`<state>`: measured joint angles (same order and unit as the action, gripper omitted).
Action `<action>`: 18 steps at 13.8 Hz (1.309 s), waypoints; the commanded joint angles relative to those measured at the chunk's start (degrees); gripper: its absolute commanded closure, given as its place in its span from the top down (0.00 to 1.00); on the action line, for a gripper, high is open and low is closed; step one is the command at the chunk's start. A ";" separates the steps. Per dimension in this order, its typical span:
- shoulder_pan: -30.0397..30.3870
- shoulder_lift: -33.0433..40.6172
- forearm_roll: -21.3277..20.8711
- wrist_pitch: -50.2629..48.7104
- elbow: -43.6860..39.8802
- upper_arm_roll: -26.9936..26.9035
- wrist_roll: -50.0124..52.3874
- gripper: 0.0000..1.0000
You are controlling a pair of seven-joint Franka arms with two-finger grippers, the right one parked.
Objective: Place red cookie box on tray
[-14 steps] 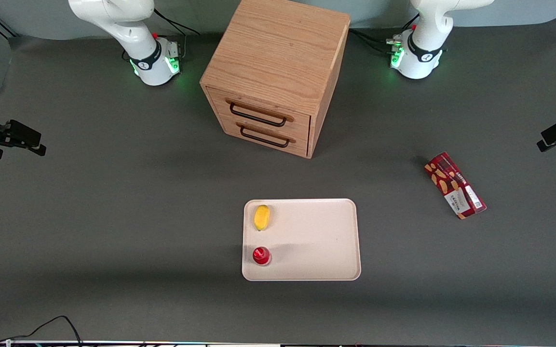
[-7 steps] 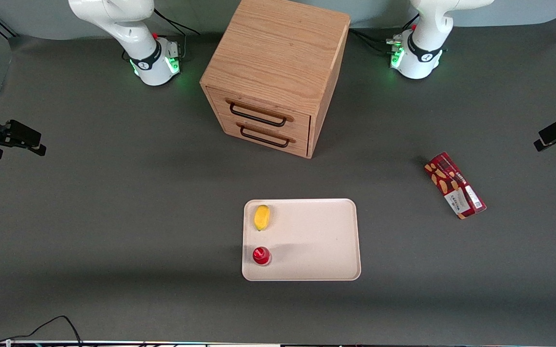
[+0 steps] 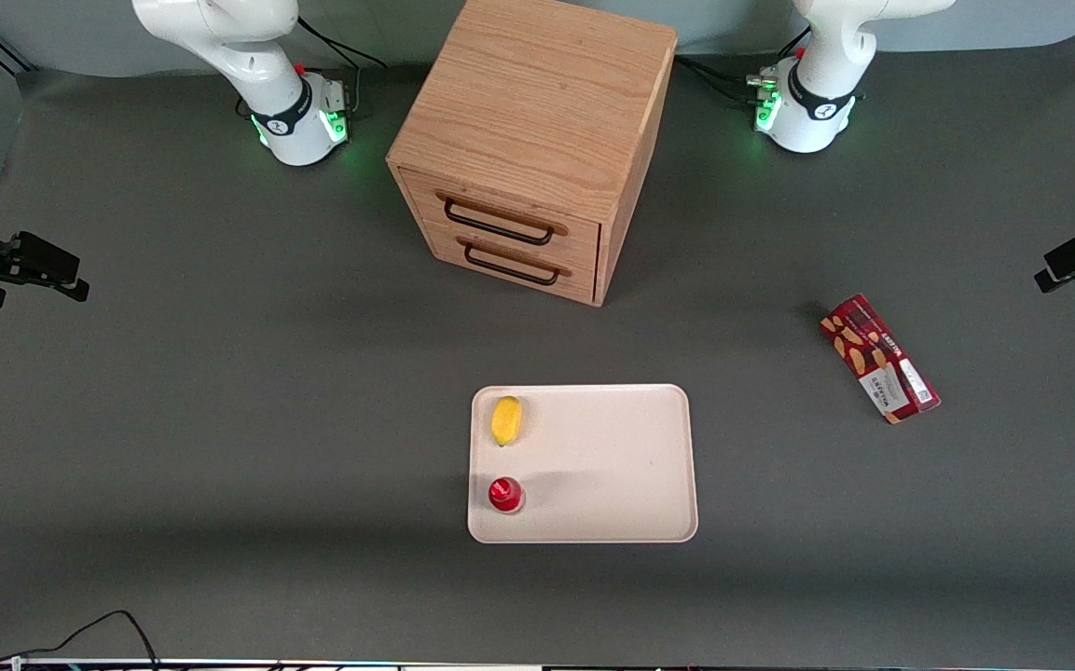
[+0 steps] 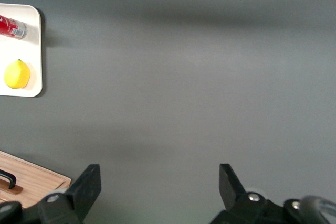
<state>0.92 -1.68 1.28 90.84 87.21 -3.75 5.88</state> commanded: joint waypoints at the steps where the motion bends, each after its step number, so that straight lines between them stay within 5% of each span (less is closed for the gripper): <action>1: -0.39 -0.52 0.57 -0.93 -1.35 -0.47 0.71 1.00; 10: -0.39 -0.61 0.57 -0.93 -0.56 -0.47 0.80 1.00; 18: -0.30 -0.87 0.83 15.73 17.78 -1.26 0.97 1.00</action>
<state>0.93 -3.97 1.43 100.41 98.38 -4.59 6.11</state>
